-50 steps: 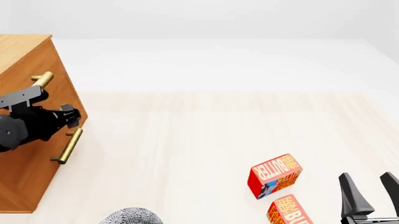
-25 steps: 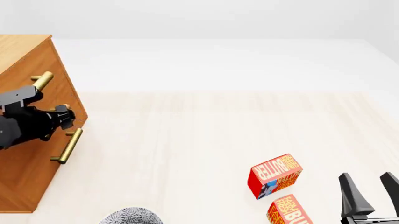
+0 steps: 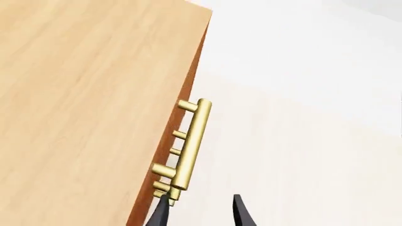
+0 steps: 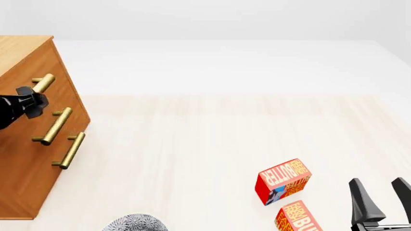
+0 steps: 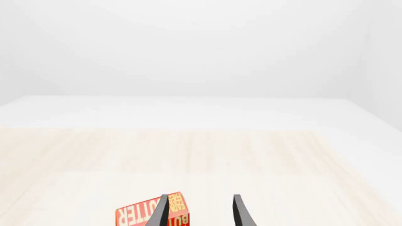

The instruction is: Put the chocolate pudding in the top drawer of the cabinet and close it.

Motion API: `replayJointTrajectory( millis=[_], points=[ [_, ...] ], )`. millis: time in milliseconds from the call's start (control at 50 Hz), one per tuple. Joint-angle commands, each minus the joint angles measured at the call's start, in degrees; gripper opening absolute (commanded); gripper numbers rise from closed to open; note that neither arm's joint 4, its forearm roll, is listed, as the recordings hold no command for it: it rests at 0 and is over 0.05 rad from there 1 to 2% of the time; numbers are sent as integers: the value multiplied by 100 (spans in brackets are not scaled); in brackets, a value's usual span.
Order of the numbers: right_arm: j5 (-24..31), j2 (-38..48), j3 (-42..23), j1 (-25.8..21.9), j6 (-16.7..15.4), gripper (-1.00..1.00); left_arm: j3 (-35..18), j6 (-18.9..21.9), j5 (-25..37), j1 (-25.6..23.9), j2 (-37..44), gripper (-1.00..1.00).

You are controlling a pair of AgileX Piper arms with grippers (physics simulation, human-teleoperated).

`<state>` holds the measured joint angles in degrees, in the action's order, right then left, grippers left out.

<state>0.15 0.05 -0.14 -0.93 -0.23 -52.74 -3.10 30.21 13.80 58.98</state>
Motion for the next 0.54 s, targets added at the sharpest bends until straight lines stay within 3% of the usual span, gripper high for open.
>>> replayJointTrajectory(
  millis=[20, 540],
  points=[
    [-3, 9, 3, 35, 2, 100, -1137, 143, 911, 189, -1044, 100],
    [-3, 9, 3, 36, 2, 100, -2485, 827, 2289, -442, -2018, 100]
  ],
)
